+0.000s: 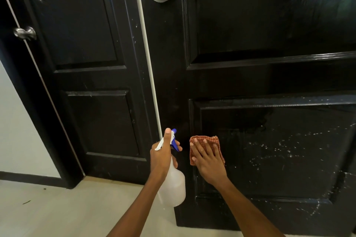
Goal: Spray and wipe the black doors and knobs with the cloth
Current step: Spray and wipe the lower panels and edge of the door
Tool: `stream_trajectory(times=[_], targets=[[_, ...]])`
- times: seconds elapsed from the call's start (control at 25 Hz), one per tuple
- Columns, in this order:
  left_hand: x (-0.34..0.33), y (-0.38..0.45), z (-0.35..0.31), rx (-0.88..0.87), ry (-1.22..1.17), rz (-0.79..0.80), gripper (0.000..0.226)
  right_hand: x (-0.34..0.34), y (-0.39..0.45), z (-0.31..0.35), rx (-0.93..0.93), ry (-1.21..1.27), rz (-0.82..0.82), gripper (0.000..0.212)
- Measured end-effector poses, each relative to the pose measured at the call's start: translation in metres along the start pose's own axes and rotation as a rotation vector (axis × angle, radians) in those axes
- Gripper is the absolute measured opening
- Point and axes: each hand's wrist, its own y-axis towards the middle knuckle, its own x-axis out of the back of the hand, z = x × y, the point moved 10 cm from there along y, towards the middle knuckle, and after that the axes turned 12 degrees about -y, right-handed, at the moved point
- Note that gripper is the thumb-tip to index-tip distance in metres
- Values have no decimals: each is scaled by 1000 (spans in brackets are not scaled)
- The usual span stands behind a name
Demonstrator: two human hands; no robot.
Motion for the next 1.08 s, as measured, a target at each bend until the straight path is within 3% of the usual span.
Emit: stream_trajectory(times=[0.28, 0.48, 0.6, 0.8, 0.96, 1.08], targets=[[-8, -2, -36, -114, -14, 35, 62, 115, 116, -39, -111, 23, -188, 65], [-26, 2, -50, -126, 1, 41, 68, 91, 98, -33, -5, -35, -165, 78], [-34, 2, -48, -119, 3, 55, 68, 100, 98, -47, 19, -75, -185, 75], [-43, 2, -43, -118, -19, 79, 65, 101, 63, -132, -455, 65, -261, 66], [-39, 2, -35, -107, -7, 81, 64, 96, 48, -161, -950, 369, -233, 67], [-27, 6, -40, -131, 0, 58, 62, 105, 83, -112, -845, 396, -232, 67]])
